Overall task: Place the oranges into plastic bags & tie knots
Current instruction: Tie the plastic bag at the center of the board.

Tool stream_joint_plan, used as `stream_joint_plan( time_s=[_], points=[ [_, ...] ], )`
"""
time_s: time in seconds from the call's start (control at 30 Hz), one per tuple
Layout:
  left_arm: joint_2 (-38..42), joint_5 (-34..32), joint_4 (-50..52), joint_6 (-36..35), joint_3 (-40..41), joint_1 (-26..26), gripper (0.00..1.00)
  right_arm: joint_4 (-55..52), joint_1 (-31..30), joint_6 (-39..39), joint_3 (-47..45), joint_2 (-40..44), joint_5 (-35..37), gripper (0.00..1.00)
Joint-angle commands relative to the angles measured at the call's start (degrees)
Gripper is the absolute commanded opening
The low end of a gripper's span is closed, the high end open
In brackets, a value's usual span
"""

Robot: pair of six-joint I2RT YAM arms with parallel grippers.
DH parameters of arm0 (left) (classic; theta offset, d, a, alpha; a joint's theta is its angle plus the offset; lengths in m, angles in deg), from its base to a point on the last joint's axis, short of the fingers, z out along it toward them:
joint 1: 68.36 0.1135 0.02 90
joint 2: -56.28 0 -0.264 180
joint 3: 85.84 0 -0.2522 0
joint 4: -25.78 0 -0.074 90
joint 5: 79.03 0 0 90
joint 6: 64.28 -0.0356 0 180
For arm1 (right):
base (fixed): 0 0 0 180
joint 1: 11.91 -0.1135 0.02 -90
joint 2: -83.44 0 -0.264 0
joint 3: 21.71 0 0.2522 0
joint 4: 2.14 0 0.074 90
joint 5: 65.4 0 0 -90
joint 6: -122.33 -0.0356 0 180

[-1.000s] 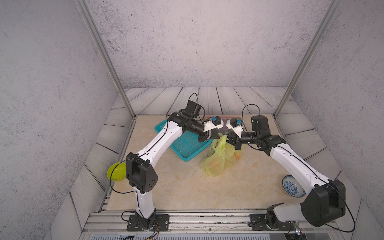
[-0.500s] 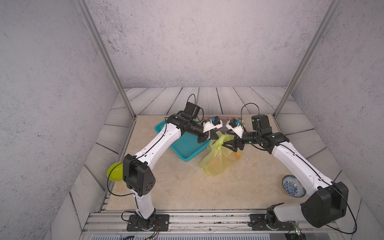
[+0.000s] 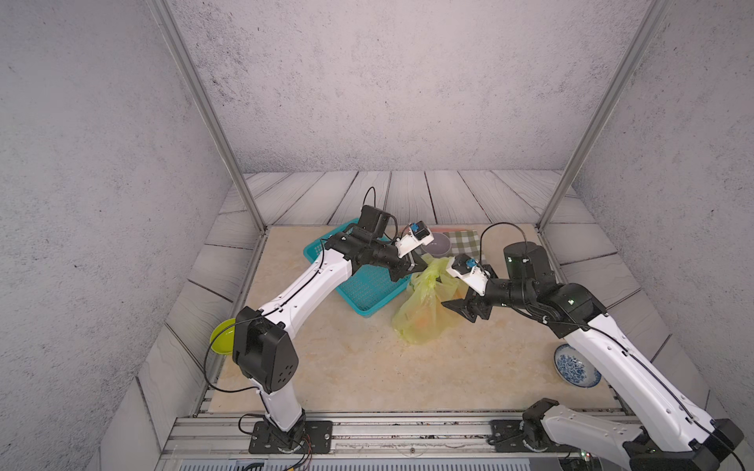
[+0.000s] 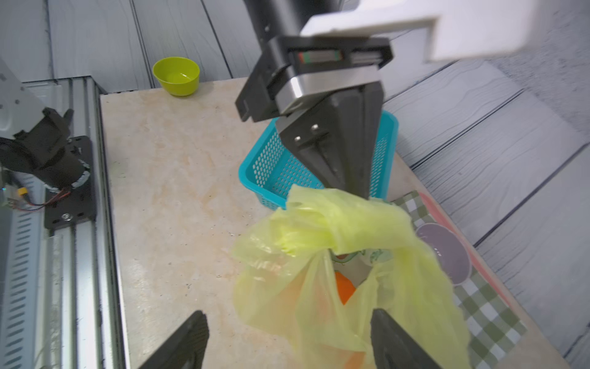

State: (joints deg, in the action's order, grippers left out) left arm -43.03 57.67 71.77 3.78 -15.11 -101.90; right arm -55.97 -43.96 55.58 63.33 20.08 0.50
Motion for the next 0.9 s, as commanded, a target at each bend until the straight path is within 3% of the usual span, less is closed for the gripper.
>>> stream_joint_plan(
  time_s=[0.0,0.3,0.6,0.87],
  points=[
    [2.15,-0.73,-3.26,4.88,1.35,-0.38,0.00,1.65,-1.96,-6.76,0.28,-2.69,4.81,0.78],
    [2.80,-1.68,-4.06,5.90,2.64,-0.93,0.00,6.57,-5.12,-13.41,2.19,-7.45,13.88,0.78],
    [2.89,-3.71,-4.03,5.26,2.93,-1.44,0.00,4.57,-5.48,-16.12,6.63,-9.61,14.99,0.58],
    [3.15,-4.55,-3.49,4.18,2.95,-1.52,0.00,3.17,-5.39,-13.38,6.35,-7.87,18.67,0.37]
  ],
)
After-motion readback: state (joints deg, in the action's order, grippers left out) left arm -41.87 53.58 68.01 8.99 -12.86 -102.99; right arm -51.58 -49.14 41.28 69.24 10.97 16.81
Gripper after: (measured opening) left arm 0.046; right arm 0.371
